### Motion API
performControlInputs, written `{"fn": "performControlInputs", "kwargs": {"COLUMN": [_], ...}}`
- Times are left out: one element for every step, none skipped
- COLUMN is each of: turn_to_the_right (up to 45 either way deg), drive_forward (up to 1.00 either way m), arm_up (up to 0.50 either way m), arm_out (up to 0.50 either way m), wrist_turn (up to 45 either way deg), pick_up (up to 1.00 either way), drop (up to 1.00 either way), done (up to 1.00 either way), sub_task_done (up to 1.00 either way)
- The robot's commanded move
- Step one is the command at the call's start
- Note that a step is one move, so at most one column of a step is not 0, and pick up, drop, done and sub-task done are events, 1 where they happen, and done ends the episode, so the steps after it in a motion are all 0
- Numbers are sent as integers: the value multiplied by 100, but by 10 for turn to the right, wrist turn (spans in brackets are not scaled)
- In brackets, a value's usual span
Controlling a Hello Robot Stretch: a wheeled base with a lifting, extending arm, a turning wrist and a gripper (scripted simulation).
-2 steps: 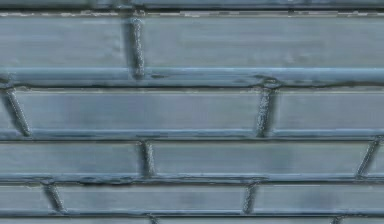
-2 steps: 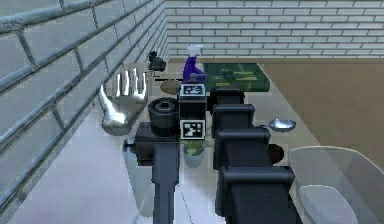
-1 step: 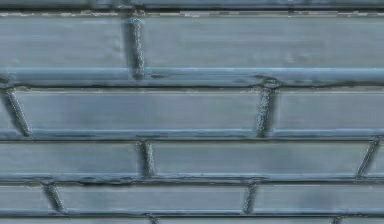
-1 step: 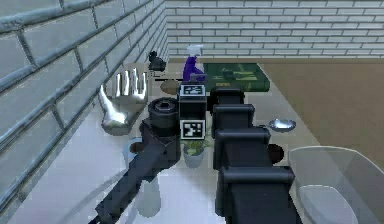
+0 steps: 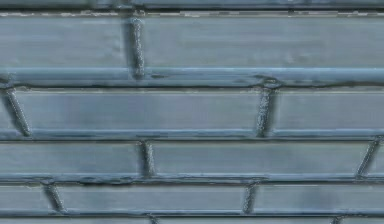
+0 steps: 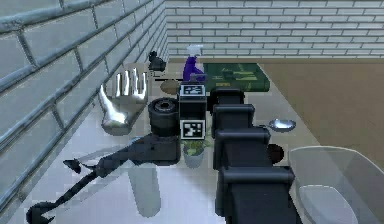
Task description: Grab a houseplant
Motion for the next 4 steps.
{"fn": "performControlInputs", "kwargs": {"turn_to_the_right": [0, 0, 0, 0], "drive_forward": [0, 0, 0, 0], "arm_up": [0, 0, -16, 0], "arm_out": [0, 0, 0, 0], "wrist_turn": [450, 450, 0, 0], "pick_up": [0, 0, 0, 100], "drop": [0, 0, 0, 0], "done": [0, 0, 0, 0], "sub_task_done": [0, 0, 0, 0]}}
